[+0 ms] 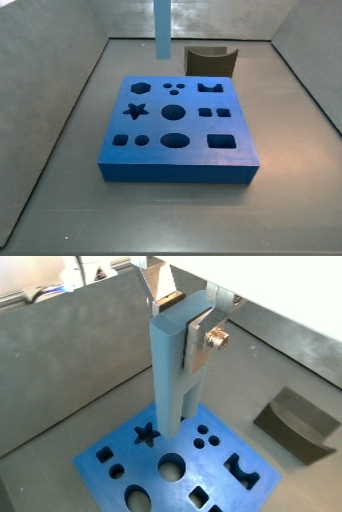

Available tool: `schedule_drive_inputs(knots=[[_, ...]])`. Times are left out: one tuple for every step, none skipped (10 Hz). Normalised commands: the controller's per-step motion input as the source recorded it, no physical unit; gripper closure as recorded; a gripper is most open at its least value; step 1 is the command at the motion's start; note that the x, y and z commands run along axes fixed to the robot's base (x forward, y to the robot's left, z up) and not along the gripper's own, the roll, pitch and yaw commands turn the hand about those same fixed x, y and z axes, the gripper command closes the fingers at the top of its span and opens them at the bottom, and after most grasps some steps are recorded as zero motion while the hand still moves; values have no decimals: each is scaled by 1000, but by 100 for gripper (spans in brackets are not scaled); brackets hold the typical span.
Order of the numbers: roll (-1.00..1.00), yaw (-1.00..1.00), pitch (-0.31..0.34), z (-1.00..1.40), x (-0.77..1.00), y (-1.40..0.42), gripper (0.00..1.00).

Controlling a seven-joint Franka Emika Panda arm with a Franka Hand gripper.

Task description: Insert the square-circle object.

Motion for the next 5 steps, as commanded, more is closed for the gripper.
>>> schedule_drive_inputs(knots=[[0,-1000,-3,-40,0,0,100],[0,-1000,-4,-49,0,0,100],[-13,-1000,-30,-151,0,0,100],[-43,-1000,-34,-189,0,0,100],[-76,-1000,-74,-234,0,-26,100]])
